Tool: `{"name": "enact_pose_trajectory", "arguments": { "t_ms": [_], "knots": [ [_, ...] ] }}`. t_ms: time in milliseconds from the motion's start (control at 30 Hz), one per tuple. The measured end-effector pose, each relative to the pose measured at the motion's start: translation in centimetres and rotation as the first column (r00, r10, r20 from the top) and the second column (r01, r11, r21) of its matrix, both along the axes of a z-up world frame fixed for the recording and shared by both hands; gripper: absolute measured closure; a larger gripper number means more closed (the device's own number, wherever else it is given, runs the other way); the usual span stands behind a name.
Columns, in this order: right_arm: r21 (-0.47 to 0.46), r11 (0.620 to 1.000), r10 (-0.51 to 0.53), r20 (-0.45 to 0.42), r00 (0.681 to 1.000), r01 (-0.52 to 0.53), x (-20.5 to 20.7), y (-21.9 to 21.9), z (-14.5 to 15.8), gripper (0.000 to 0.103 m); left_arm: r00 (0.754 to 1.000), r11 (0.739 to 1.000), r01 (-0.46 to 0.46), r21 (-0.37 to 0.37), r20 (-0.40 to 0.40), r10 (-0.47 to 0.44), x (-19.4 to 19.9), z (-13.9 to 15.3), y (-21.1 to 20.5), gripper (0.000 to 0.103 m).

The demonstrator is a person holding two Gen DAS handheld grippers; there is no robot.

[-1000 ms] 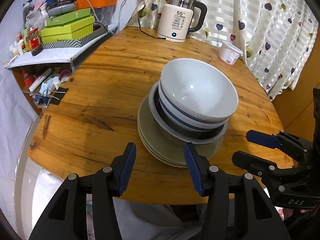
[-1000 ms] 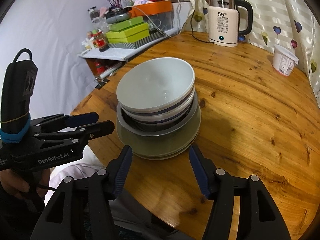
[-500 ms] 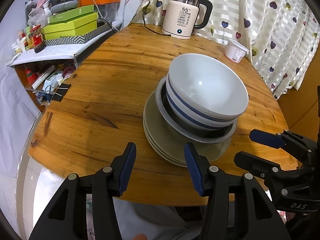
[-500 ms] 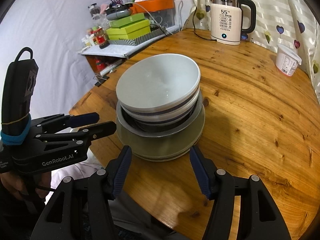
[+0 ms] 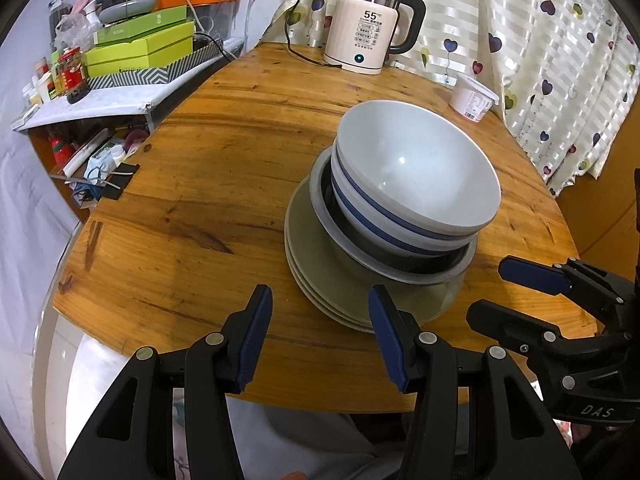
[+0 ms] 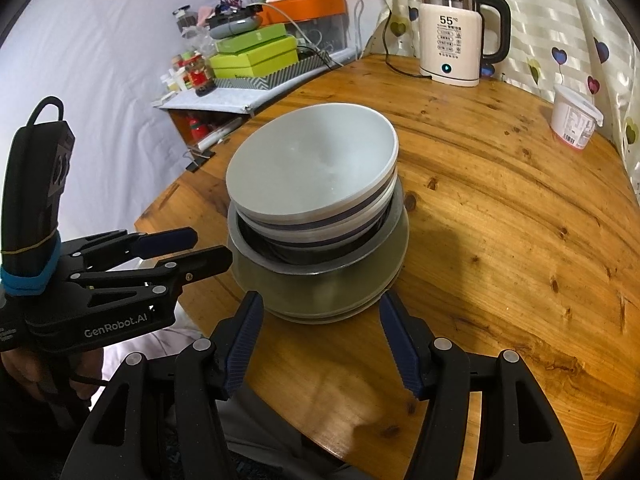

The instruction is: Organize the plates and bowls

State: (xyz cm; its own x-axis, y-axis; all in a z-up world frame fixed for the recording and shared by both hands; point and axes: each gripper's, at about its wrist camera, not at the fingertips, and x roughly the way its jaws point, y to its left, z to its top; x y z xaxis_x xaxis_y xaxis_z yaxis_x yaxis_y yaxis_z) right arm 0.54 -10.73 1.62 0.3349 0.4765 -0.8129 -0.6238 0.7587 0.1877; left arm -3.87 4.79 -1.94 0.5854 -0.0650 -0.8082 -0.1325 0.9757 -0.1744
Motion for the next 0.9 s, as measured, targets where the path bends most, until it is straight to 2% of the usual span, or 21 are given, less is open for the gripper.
{"name": "enact_pose_trajectory", "arguments": {
  "t_ms": [900],
  "knots": [
    [0.0, 1.0, -0.003, -0.007, 1.0, 0.003, -0.01, -0.11, -0.45, 0.041, 1.0, 1.0, 0.007, 0.006, -0.014, -0.007, 0.0, -0.4, -0.5, 0.052]
  ]
}}
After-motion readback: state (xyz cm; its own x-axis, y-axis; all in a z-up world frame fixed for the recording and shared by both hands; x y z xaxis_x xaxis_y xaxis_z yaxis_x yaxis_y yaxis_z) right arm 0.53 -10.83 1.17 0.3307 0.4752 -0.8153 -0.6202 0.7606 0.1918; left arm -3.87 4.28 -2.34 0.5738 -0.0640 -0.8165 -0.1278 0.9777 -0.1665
